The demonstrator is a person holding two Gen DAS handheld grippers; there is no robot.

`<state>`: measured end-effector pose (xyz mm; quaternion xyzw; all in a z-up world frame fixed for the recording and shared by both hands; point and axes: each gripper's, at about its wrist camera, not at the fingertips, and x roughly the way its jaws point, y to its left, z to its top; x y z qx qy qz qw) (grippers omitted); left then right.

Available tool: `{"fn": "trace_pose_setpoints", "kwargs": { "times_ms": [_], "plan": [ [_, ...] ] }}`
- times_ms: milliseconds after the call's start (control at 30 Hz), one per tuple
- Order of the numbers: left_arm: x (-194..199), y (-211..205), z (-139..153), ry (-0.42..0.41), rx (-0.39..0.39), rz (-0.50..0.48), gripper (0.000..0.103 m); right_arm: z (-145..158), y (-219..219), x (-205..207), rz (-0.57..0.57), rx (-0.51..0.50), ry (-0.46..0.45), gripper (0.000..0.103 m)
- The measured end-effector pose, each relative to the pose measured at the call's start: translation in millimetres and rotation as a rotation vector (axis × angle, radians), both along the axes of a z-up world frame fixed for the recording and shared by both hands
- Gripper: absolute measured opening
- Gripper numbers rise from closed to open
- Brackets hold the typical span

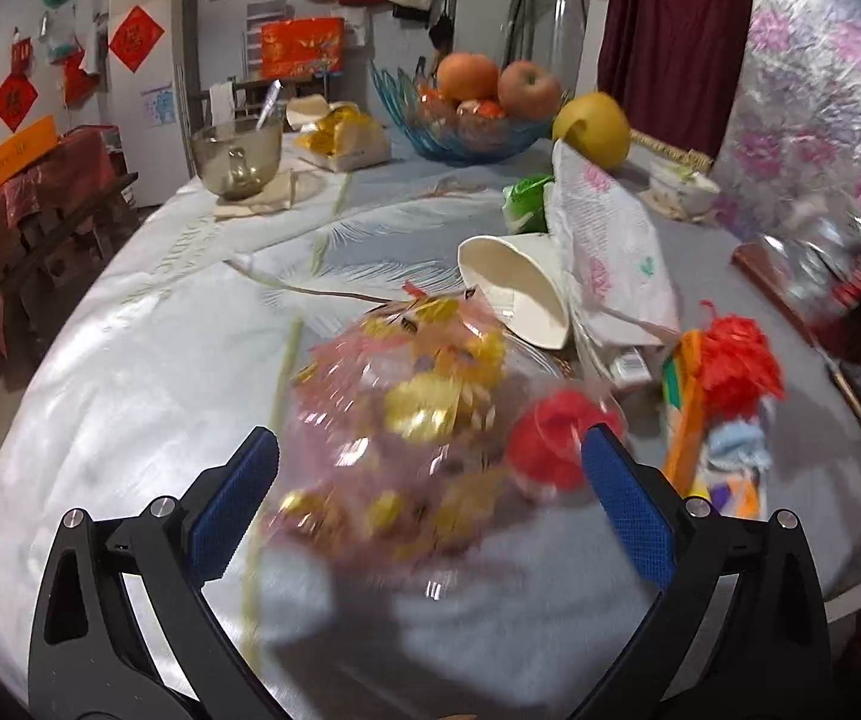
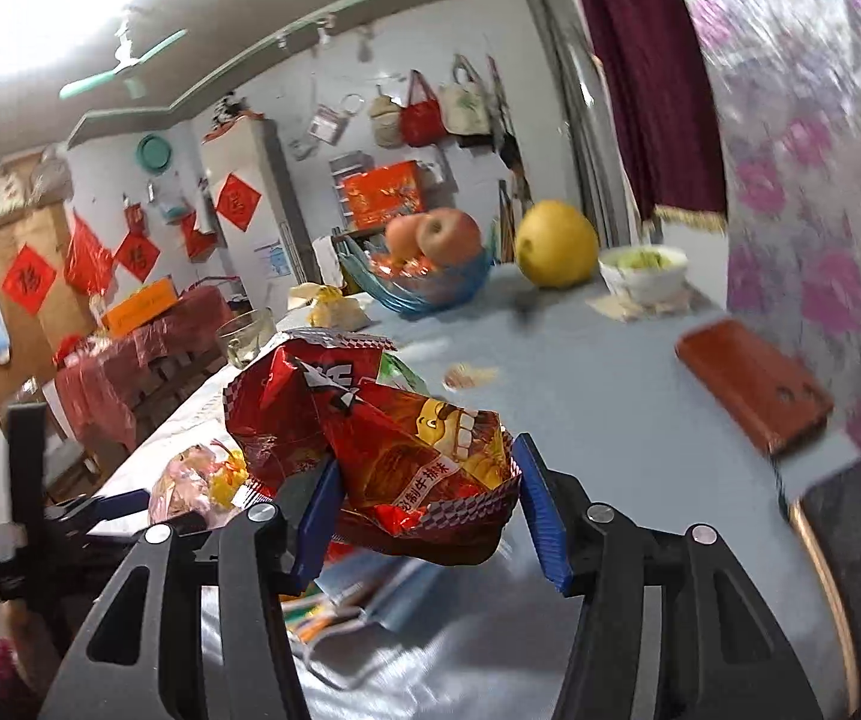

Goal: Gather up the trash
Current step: 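Lift the red chip bag with the right tool while the left tool grasps the pink floral bag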

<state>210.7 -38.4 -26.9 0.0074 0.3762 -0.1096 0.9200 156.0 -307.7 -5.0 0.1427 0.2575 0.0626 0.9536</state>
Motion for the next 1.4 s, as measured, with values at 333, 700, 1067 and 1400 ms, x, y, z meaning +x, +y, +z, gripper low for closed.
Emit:
{"fn": "trace_pose_setpoints", "kwargs": {
  "times_ms": [333, 700, 1067, 1400],
  "plan": [
    [-1.6, 30.8, -3.1, 0.038, -0.13, 0.05, 0.057, -3.6, -2.8, 2.5, 0.036, 0.063, -0.007, 0.056],
    [-41.4, 67.7, 22.9, -0.019, -0.153, 0.127, 0.046, 11.5, 8.6, -11.3, 0.079, 0.074, -0.041, 0.056],
    [-99.7, 99.5, 49.1, -0.077, -0.16, 0.194, 0.046, 34.4, 26.8, -35.6, 0.152, 0.082, -0.097, 0.056],
    [-170.8, 145.6, 67.3, -0.124, -0.152, 0.303, 0.046, 56.6, 44.2, -62.7, 0.238, 0.128, -0.133, 0.056]
  ]
}}
